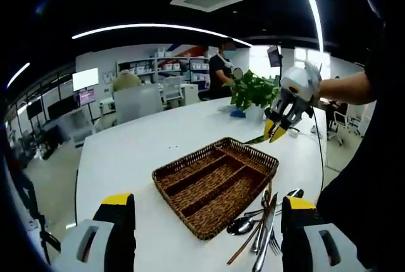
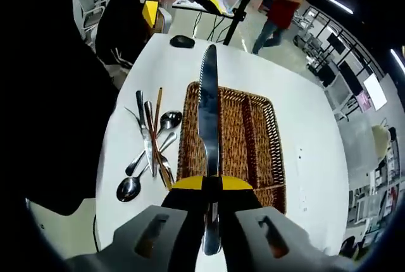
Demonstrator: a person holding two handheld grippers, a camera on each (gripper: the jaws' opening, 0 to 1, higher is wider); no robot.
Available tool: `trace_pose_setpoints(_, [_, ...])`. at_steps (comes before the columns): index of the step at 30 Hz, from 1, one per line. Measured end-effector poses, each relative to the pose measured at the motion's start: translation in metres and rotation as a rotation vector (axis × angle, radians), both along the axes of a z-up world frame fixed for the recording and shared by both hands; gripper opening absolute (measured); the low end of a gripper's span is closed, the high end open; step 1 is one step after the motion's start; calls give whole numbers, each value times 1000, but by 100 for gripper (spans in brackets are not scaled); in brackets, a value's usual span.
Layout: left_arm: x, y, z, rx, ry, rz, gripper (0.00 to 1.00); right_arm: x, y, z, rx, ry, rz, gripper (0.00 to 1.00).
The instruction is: Arrange the knives, forks, and spoons in their matching storage slots by inserting each utensil handle-first until every utensil is classified and aligned in the correct compartment
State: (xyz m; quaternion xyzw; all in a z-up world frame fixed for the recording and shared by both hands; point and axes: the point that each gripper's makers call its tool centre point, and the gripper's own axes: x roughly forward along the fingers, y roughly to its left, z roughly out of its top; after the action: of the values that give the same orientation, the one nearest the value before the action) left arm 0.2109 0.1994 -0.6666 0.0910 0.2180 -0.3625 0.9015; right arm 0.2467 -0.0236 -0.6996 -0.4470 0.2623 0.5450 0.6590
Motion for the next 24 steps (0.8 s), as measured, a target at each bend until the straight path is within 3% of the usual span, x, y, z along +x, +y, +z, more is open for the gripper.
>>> trace_pose_setpoints(8, [-5, 4, 1, 13, 3, 3, 100, 15, 12, 20, -7, -19, 31, 3])
trace_pose_setpoints(24, [-5, 1, 10, 14, -10, 0, 100, 25, 20, 34, -22, -46, 40, 3])
